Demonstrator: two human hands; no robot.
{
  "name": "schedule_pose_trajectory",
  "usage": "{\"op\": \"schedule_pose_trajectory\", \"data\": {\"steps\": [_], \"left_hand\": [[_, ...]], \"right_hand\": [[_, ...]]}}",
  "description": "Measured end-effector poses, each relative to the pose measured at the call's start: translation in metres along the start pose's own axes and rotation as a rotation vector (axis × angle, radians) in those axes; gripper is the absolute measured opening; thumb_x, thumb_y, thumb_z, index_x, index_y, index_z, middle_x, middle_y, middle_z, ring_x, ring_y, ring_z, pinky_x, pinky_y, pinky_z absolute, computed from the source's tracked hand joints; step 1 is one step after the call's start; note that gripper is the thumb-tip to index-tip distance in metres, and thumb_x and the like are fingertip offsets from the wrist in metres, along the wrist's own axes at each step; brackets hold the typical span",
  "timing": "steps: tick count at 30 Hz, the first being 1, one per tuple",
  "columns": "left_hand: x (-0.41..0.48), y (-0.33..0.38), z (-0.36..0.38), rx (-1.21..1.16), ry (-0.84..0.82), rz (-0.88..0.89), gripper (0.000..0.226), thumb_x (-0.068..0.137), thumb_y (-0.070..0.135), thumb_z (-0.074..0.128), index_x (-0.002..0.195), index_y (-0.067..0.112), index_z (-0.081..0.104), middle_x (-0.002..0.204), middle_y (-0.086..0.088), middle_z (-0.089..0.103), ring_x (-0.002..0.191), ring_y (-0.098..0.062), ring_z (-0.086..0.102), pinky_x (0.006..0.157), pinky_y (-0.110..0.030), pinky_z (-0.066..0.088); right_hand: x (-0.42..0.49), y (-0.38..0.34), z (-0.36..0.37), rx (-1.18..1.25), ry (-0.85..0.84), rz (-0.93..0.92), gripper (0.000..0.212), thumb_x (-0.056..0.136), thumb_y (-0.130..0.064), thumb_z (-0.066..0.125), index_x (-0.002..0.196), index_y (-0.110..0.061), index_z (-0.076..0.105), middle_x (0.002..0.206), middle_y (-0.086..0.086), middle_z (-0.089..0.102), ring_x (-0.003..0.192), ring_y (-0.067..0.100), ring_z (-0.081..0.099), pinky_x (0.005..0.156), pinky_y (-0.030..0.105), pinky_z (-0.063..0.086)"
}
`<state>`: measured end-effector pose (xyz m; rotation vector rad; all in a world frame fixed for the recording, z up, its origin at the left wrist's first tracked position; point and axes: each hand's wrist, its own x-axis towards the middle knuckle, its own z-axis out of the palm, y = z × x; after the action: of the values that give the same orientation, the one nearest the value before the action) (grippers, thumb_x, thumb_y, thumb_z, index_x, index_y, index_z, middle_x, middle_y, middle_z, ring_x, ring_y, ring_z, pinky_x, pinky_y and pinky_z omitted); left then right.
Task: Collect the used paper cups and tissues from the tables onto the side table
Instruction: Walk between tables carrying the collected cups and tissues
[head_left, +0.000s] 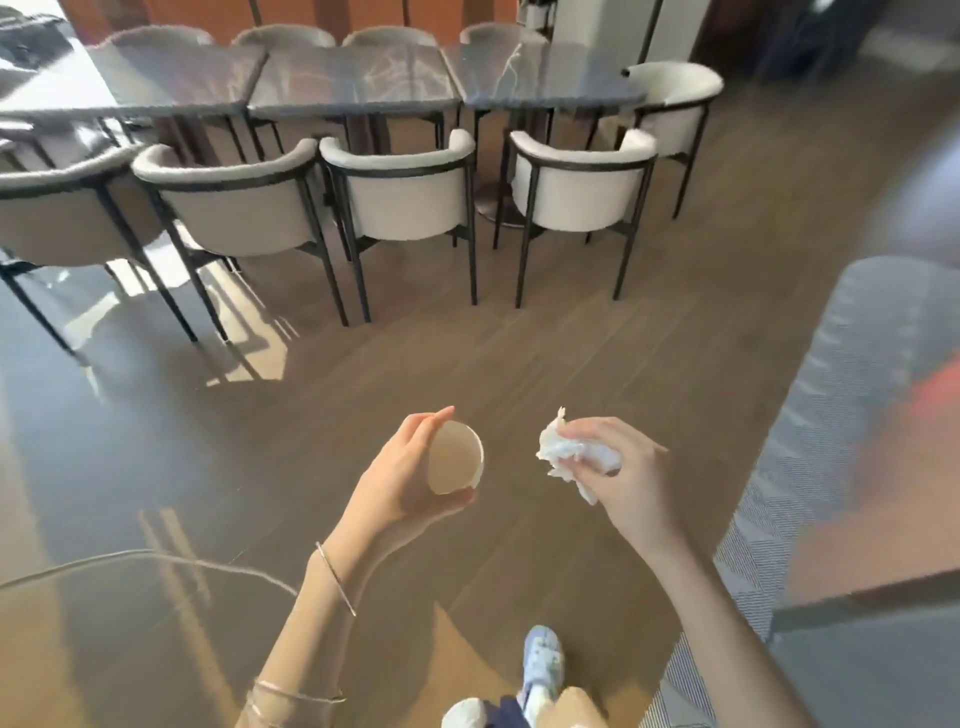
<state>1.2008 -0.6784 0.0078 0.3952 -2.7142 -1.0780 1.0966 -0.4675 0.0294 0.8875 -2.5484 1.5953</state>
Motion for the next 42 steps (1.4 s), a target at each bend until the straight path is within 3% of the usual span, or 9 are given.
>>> {"op": "schedule_pose_trajectory", "data": {"steps": [4,8,10,16,25,33,42], "left_hand": [[0.075,0.015,0.026,-0.004,-0.037,0.028,0.085,0.062,0.049,0.076,0.133,0.038,0.029,0.127,0.027,0.033,0.100,0.001,0.041,0.078,-0.019,0.039],[0.155,0.036,0.047,-0.043,-0.043,0.035,0.087,0.061,0.048,0.077,0.133,0.039,0.028,0.123,0.033,0.032,0.100,0.003,0.041,0.079,-0.018,0.038],[0.202,0.056,0.055,-0.042,-0.037,0.064,0.086,0.061,0.048,0.077,0.132,0.040,0.030,0.122,0.033,0.033,0.101,0.002,0.043,0.080,-0.018,0.040],[0.332,0.113,0.079,-0.019,-0.018,0.197,0.083,0.065,0.049,0.075,0.134,0.040,0.030,0.129,0.030,0.032,0.106,0.001,0.044,0.083,-0.024,0.046],[0.488,0.127,0.131,0.023,-0.221,0.263,0.085,0.065,0.049,0.074,0.136,0.034,0.031,0.129,0.022,0.035,0.103,-0.008,0.049,0.086,-0.028,0.047],[0.655,0.139,0.147,0.029,-0.316,0.384,0.083,0.062,0.049,0.075,0.133,0.031,0.036,0.121,0.018,0.040,0.094,-0.004,0.046,0.076,-0.016,0.039],[0.810,0.175,0.172,-0.018,-0.386,0.428,0.082,0.054,0.041,0.085,0.124,0.028,0.044,0.113,0.014,0.045,0.097,-0.006,0.047,0.077,-0.018,0.039]], "right_hand": [[0.048,0.035,-0.020,-0.038,0.042,0.061,0.035,0.070,0.006,0.074,0.089,-0.024,0.071,0.094,-0.007,0.068,0.078,0.003,0.061,0.058,0.012,0.047],[0.113,0.064,-0.051,-0.072,0.094,0.035,0.030,0.068,0.008,0.075,0.086,-0.016,0.072,0.091,-0.004,0.068,0.082,-0.008,0.057,0.055,0.001,0.039],[0.153,0.080,-0.073,-0.071,0.098,0.043,0.030,0.068,0.008,0.074,0.086,-0.016,0.072,0.091,-0.004,0.068,0.080,-0.005,0.057,0.052,0.003,0.040],[0.273,0.122,-0.137,-0.178,0.153,0.003,0.026,0.069,0.002,0.074,0.088,-0.016,0.072,0.093,-0.008,0.068,0.087,0.000,0.057,0.066,0.008,0.041],[0.378,0.200,-0.153,-0.238,0.192,0.105,0.030,0.069,0.005,0.072,0.088,-0.018,0.073,0.094,-0.010,0.067,0.084,0.001,0.059,0.067,0.006,0.040],[0.511,0.249,-0.171,-0.260,0.288,0.178,0.031,0.069,0.007,0.072,0.088,-0.018,0.072,0.093,-0.009,0.067,0.078,0.005,0.059,0.056,0.008,0.042],[0.622,0.305,-0.209,-0.307,0.432,0.191,0.031,0.068,0.003,0.075,0.088,-0.020,0.072,0.094,-0.012,0.068,0.087,-0.001,0.059,0.068,0.007,0.042]]}}
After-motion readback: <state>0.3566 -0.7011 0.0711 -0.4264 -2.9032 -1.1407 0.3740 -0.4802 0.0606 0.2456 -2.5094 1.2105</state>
